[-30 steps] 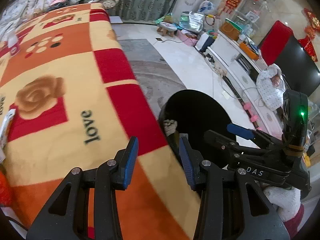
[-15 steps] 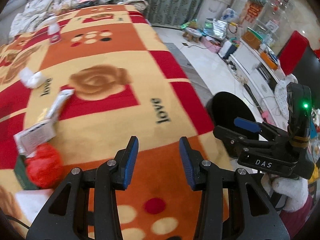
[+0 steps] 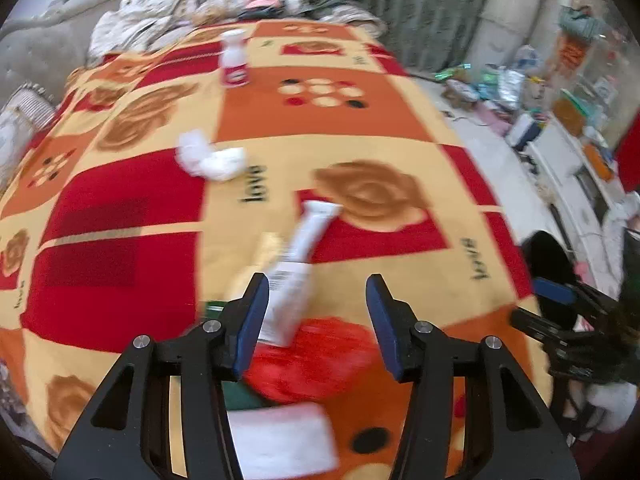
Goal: Collect trash
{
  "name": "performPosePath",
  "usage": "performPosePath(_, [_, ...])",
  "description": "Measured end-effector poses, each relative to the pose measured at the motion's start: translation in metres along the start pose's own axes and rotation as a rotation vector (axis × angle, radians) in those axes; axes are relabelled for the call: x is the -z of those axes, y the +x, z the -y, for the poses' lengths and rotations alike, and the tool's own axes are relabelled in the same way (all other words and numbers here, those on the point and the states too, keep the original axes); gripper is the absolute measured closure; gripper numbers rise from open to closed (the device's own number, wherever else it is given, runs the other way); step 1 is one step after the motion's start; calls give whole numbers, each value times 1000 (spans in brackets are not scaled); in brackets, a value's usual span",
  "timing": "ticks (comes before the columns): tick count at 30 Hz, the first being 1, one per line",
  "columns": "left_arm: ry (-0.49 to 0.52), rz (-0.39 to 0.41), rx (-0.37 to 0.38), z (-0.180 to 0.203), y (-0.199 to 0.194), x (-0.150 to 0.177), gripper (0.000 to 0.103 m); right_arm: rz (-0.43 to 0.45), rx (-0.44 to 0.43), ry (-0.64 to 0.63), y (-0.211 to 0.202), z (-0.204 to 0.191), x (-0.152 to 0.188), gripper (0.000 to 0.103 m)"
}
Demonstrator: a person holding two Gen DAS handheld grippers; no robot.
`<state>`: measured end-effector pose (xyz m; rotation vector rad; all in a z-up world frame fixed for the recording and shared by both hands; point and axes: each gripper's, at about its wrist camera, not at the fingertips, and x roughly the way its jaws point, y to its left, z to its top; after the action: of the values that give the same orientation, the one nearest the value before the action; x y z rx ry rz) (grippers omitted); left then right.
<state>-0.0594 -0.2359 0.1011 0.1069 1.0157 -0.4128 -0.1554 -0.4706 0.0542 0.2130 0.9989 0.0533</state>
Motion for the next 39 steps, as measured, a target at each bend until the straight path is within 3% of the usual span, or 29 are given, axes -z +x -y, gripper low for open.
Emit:
performPosePath(5, [1,-75,-37,-24,27,-1,54,-23,-22,-31,9,-19,-8,26])
performPosePath(10, [15,-145,12,-22,48,6,54,-47,-40,-62,22,-36,-17,26])
performPosePath(11, [14,-140,19,-22,48,6,55,-51,-44,-68,25,-39,-19,26])
performPosePath(14, [-4,-126,43,-27,46,8,77,-62,-55,-81,33,-47,-24,26])
performPosePath(21, [-68,-48,82,-56,17,4,77,-78,-84,-119,48,-70,-35,26])
performPosePath(30, [-143,35,47,-101,-14,6,77,-59,-150,-155,76,-110,-67,26])
performPosePath(39, [-190,40,52,-121,-15,21,77,-116,-144,-139,136,-143,-100,53])
